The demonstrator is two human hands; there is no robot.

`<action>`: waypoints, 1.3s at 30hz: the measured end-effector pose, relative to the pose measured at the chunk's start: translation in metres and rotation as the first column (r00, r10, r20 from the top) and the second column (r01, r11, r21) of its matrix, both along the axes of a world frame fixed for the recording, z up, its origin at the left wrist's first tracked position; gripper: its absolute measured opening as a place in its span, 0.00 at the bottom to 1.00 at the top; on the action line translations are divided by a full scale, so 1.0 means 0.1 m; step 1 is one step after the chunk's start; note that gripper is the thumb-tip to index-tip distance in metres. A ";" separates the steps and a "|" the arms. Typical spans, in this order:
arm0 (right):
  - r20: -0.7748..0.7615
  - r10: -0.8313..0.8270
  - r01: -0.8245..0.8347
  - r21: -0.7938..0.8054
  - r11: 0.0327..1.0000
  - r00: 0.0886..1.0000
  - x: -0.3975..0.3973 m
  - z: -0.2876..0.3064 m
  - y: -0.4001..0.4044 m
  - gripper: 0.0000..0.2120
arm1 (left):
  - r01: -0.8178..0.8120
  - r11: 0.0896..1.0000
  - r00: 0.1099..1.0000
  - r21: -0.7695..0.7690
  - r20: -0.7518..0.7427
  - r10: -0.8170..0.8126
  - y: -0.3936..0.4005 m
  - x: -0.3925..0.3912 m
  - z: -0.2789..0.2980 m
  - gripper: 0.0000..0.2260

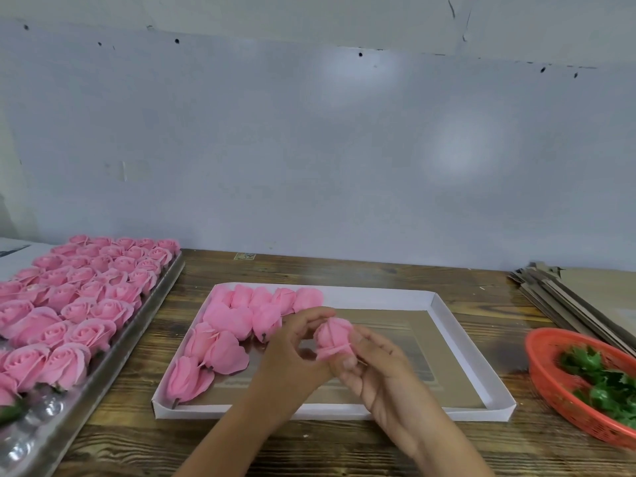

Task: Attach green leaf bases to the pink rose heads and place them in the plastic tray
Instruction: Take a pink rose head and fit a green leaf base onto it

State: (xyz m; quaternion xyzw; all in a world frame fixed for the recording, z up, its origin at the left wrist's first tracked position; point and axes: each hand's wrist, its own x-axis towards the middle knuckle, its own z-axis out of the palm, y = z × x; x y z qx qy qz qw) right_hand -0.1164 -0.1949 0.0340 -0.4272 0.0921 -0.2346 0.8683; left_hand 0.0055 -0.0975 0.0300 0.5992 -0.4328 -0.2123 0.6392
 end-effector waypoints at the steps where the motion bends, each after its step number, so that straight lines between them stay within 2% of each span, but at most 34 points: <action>1: 0.039 0.022 -0.024 0.055 0.998 0.999 0.00 0.00 0.01 0.14 | 0.003 1.000 0.999 0.002 -0.039 -0.003 -0.01 -0.03 -0.01 0.31; 3: 0.064 0.062 -0.067 0.084 0.994 0.996 0.02 0.00 0.05 0.18 | 0.053 0.999 0.992 0.008 -0.112 -0.052 -0.04 -0.09 -0.04 0.32; 5: 0.048 0.088 -0.091 0.076 0.993 0.995 0.06 -0.02 0.11 0.19 | 0.101 0.995 0.983 -0.011 -0.150 -0.102 -0.06 -0.15 -0.06 0.26; 8: 0.017 0.103 -0.104 0.105 0.989 0.995 0.09 -0.05 0.18 0.13 | 0.062 0.998 0.974 0.001 -0.217 -0.060 -0.02 -0.18 -0.04 0.19; 12: 0.004 0.119 -0.118 0.156 0.981 0.993 0.09 -0.06 0.20 0.16 | 0.019 0.999 0.967 -0.027 -0.253 -0.026 0.03 -0.15 0.05 0.12; 14: -0.018 0.113 -0.110 0.126 0.986 0.993 0.10 -0.06 0.20 0.20 | -0.026 0.999 0.961 -0.032 -0.277 0.016 0.02 -0.16 0.06 0.13; 16: -0.063 0.100 -0.095 0.082 0.992 0.993 0.11 -0.07 0.20 0.24 | -0.028 0.999 0.961 -0.022 -0.276 0.021 0.02 -0.17 0.06 0.10; 20: -0.116 0.132 -0.118 0.118 0.986 0.984 0.09 -0.05 0.21 0.13 | 0.026 0.999 0.966 -0.035 -0.258 -0.034 0.02 -0.19 0.07 0.07; 23: -0.154 0.200 -0.172 0.180 0.969 0.968 0.07 -0.03 0.22 0.16 | 0.062 0.994 0.965 -0.087 -0.251 -0.082 0.03 -0.20 0.06 0.12; 26: -0.165 0.247 -0.210 0.214 0.954 0.955 0.06 -0.03 0.23 0.19 | 0.090 0.987 0.970 -0.134 -0.214 -0.118 0.04 -0.17 0.05 0.13; 30: -0.145 0.203 -0.179 0.162 0.970 0.968 0.06 -0.03 0.19 0.19 | 0.087 0.987 0.987 -0.131 -0.125 -0.104 0.05 -0.09 0.08 0.12; 32: -0.153 0.143 -0.128 0.102 0.986 0.978 0.06 -0.03 0.14 0.20 | 0.096 0.987 0.992 -0.130 -0.074 -0.107 0.06 -0.03 0.09 0.12; 36: -0.236 -0.021 -0.014 -0.146 0.989 0.972 0.04 -0.04 0.04 0.25 | 0.081 0.996 0.995 -0.032 0.068 -0.079 0.07 0.03 0.05 0.17; 39: -0.256 -0.072 0.028 -0.173 0.984 0.964 0.04 -0.05 0.02 0.26 | 0.037 0.999 0.988 0.021 0.150 -0.040 0.04 0.02 -0.02 0.18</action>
